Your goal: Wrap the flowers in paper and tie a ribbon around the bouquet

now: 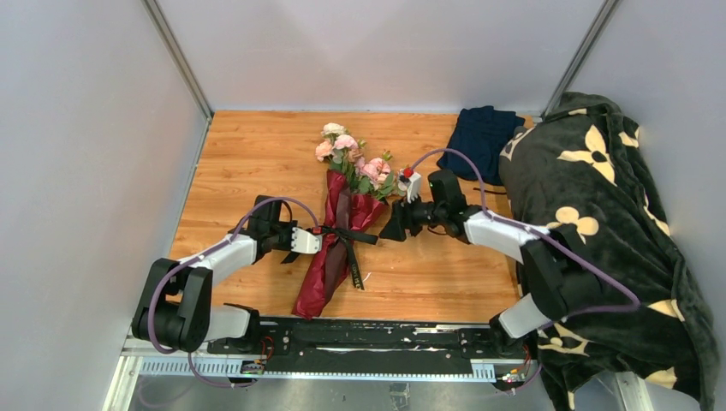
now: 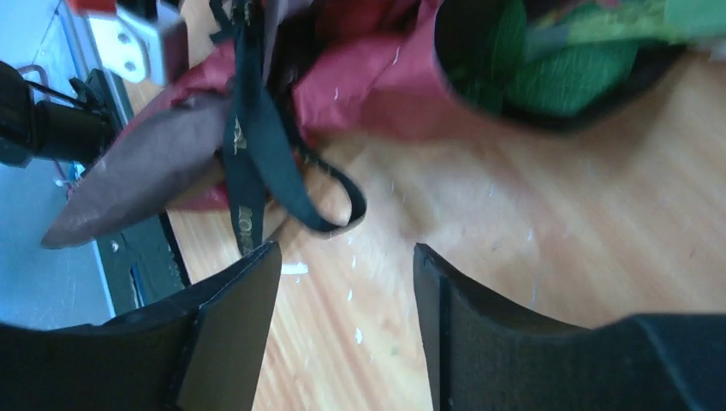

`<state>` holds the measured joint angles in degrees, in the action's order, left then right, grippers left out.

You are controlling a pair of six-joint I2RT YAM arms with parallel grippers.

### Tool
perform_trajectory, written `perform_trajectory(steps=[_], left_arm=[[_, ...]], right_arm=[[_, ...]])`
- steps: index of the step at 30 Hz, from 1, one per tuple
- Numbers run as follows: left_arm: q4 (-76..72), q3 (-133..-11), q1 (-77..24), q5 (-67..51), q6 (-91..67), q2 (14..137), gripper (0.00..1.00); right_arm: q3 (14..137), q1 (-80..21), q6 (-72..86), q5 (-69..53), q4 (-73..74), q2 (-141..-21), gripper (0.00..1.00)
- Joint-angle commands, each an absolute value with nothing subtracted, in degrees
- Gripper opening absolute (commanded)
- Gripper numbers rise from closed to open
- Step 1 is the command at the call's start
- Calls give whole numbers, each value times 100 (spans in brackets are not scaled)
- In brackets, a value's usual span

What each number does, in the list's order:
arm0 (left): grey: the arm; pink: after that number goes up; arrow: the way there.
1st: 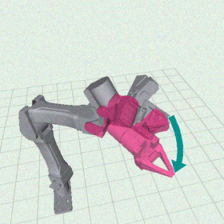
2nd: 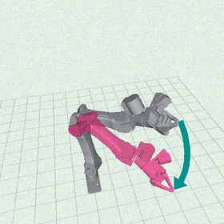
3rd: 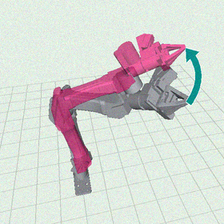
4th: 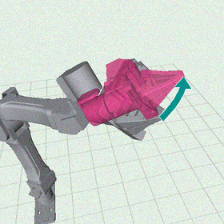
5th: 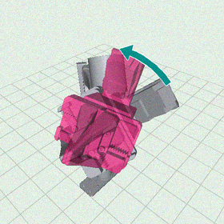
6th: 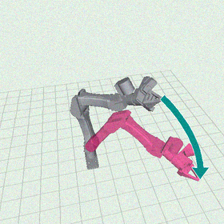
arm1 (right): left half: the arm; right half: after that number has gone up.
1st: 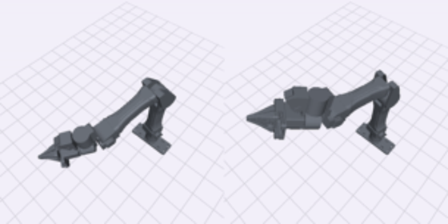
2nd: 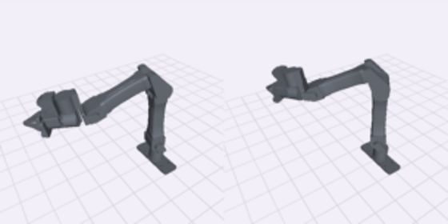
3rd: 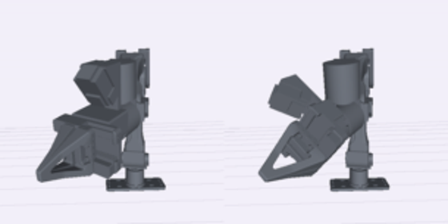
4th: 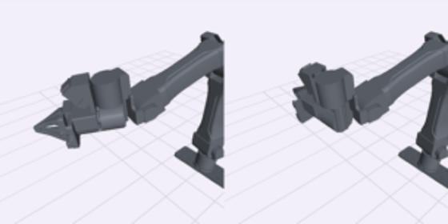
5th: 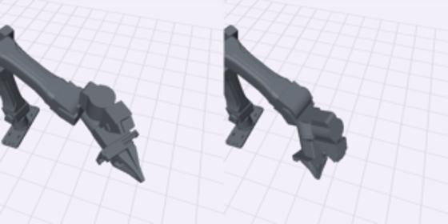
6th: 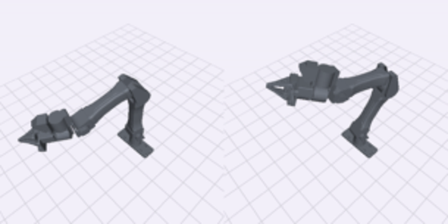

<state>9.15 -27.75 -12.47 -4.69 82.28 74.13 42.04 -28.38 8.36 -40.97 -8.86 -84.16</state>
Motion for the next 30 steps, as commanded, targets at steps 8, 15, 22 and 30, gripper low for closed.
perform_trajectory(steps=[8,15,22,30], left_arm=[[875,-2742,-1273,-661,8297,7269,0],[844,-2751,-1274,-582,8290,7281,0],[816,-2776,-1274,-602,8329,7312,0],[639,-3024,-1262,-365,7766,7289,0]], right_arm=[[4187,-3060,4049,-5308,-4873,-10541,66],[4274,-3142,4166,-5952,-4939,-10799,50],[4324,-3315,3819,-6068,-4517,-10853,47],[4362,-3300,3434,-5955,-3739,-10688,0]])
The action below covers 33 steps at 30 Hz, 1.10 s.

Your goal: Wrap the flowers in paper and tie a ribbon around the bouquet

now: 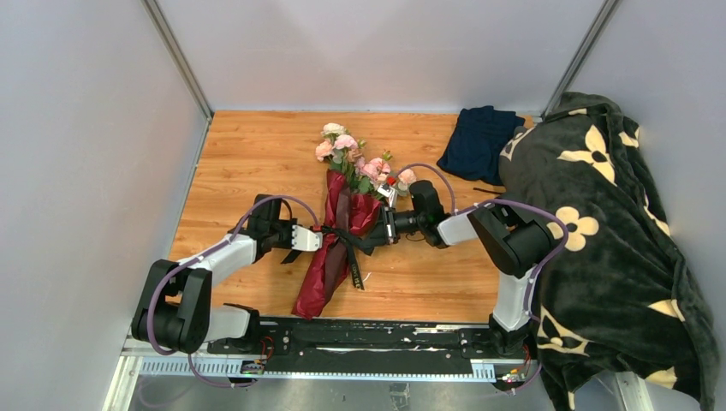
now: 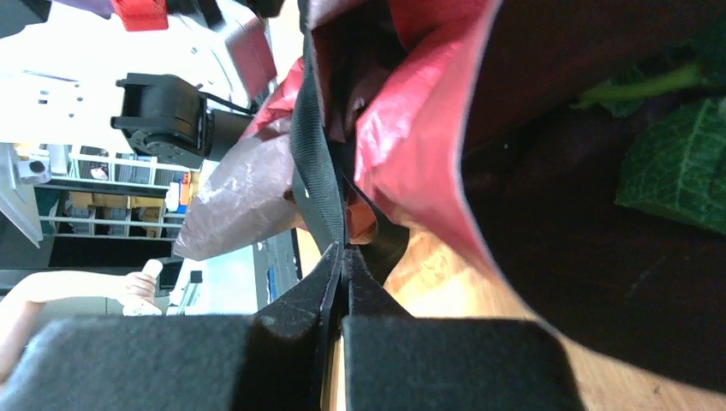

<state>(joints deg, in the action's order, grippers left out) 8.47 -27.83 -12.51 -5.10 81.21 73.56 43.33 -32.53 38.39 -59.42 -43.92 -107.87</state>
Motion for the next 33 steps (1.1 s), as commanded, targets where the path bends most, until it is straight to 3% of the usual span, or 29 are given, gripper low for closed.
perform_trajectory(steps=[1,7,17,33], left_arm=[[619,-3106,-1247,-316,7670,7287,0],[545,-3152,-920,-381,7881,7382,0],[425,-2759,-256,-590,8991,7582,0],[436,-2640,-18,-694,9271,7585,0]], right_arm=[[4309,-3254,3239,-5821,-3382,-10582,0],[3905,-2860,1961,-5048,-1112,-10194,0],[3389,-2274,1438,-4664,-59,-9731,0],[3161,-1772,1147,-4265,712,-9381,0]])
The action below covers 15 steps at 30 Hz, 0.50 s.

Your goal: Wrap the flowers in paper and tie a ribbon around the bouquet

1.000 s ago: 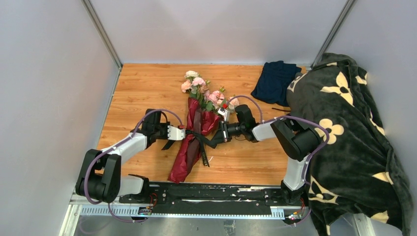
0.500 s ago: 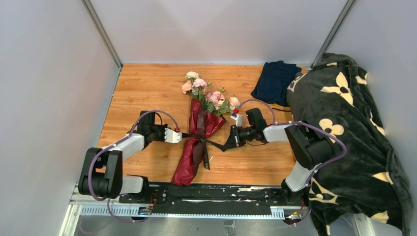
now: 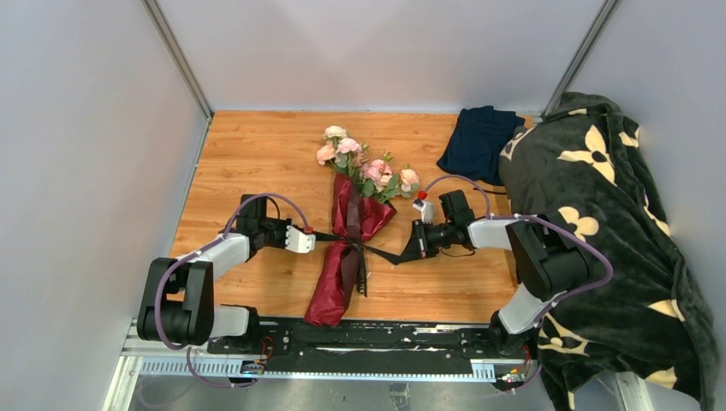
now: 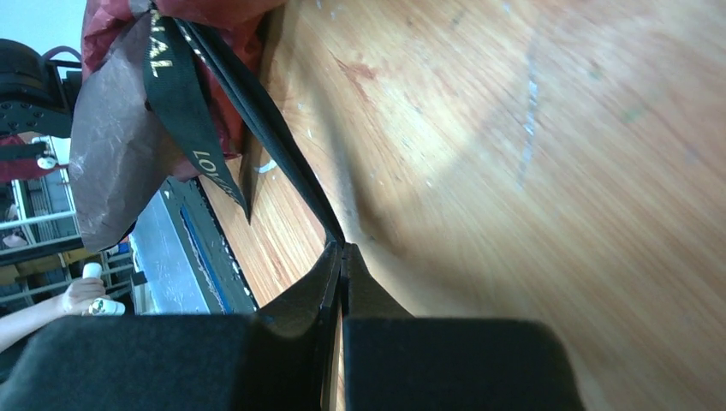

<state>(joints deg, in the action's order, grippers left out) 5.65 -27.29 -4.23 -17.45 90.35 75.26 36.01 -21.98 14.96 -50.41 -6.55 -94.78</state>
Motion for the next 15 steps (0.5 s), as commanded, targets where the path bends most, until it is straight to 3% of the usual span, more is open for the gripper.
perform_trajectory(steps=[1,5,6,7,8,9,10,13,15], left_arm=[[456,-2637,-18,-690,9261,7578,0],[765,-2669,-42,-885,9041,7301,0],[1095,-2707,-160,-881,8883,7165,0],[1507,-2778,-319,-892,8779,6980,1],[1963,-2911,-490,-968,8656,6796,22],[2439,-2980,-640,-1102,8487,6602,67],[2820,-3089,-755,-1295,8317,6399,96],[3256,-3173,-1066,-1579,7472,5888,98],[3242,-3095,-1316,-1658,7068,5640,79]], right_arm=[[3167,-1774,1131,-4257,743,-9360,0],[3296,-1788,1003,-4222,805,-9247,0],[3390,-1797,889,-4211,858,-9068,7],[3465,-1794,812,-4198,903,-8881,22],[3555,-1793,762,-4181,946,-8636,43],[3638,-1793,704,-4155,955,-8394,58],[3739,-1794,638,-4104,964,-8112,66],[4055,-1793,468,-3688,1085,-7347,68],[4187,-1792,397,-3258,1096,-6946,68]])
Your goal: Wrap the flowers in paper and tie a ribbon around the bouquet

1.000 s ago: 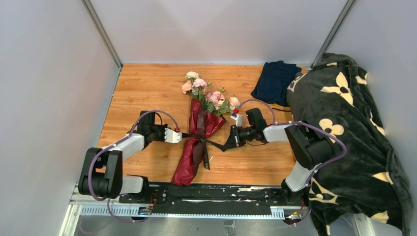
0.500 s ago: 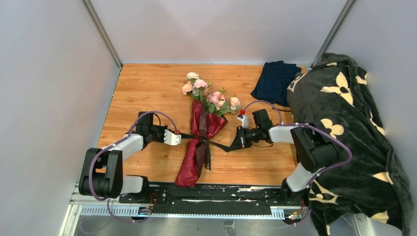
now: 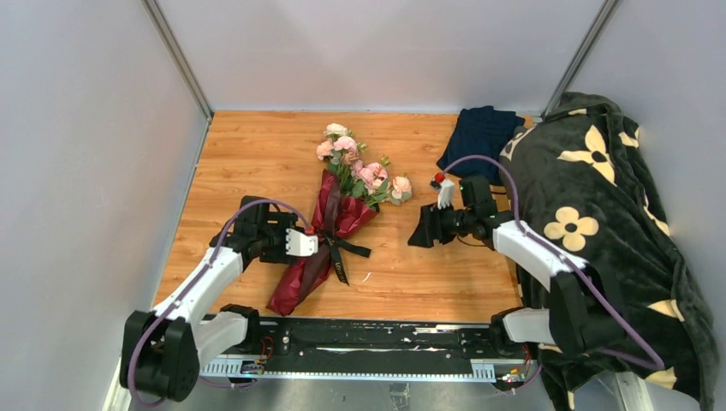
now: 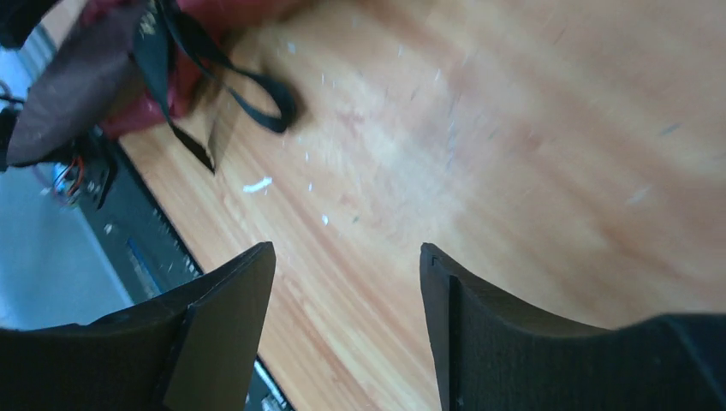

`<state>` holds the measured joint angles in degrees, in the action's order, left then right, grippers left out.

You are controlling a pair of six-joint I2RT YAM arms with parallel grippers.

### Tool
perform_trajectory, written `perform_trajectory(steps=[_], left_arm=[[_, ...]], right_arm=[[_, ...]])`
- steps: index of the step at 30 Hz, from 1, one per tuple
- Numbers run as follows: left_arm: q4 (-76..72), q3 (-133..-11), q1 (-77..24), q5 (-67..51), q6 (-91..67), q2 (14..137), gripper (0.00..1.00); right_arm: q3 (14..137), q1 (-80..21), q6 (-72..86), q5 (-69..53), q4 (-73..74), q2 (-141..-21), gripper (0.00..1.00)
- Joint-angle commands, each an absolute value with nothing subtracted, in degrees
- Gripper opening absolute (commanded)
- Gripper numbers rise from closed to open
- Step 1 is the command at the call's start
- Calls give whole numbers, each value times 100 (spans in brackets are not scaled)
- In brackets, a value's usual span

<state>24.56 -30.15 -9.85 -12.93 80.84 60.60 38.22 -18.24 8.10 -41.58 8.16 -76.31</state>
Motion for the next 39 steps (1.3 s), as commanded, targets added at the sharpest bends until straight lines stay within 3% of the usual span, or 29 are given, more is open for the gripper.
perform_trajectory(steps=[1,3,4,8,13,17,19,22,26,29,33,39], left_arm=[[3225,-2991,-1454,-1717,7015,5570,64],[3018,-2707,-1882,-1688,6935,5510,38],[2823,-2466,-2182,-1603,6915,5539,30],[1938,-2122,-3429,-1270,6773,5969,29],[1431,-3301,-4856,-1341,5420,6400,37],[1576,-4044,-4825,-437,4299,5990,43],[1971,-4173,-4269,-316,3641,5627,52],[1981,-4006,-2641,-566,2176,5059,69],[598,-2968,-803,212,830,4226,89],[-442,-1980,-207,292,278,3498,99],[-812,-1778,-79,342,363,3348,100],[-1025,-1476,-70,311,253,3390,100]], right_arm=[[4209,-1794,373,-3131,1048,-6781,69],[4234,-1793,409,-3030,896,-6524,69],[4240,-1792,435,-3068,825,-6456,69],[4295,-1789,477,-3148,774,-6270,69],[4263,-1780,567,-3003,814,-5939,69],[4148,-1627,539,-2588,1023,-5711,72],[3879,-1340,536,-2480,876,-5541,74],[3592,-849,532,-2165,544,-5445,75],[3294,-471,533,-1899,-22,-5376,77],[2680,-474,674,-1110,-884,-5041,78],[2081,-470,1200,829,-1363,-4676,84],[2279,-480,1497,1625,-944,-4638,84]])
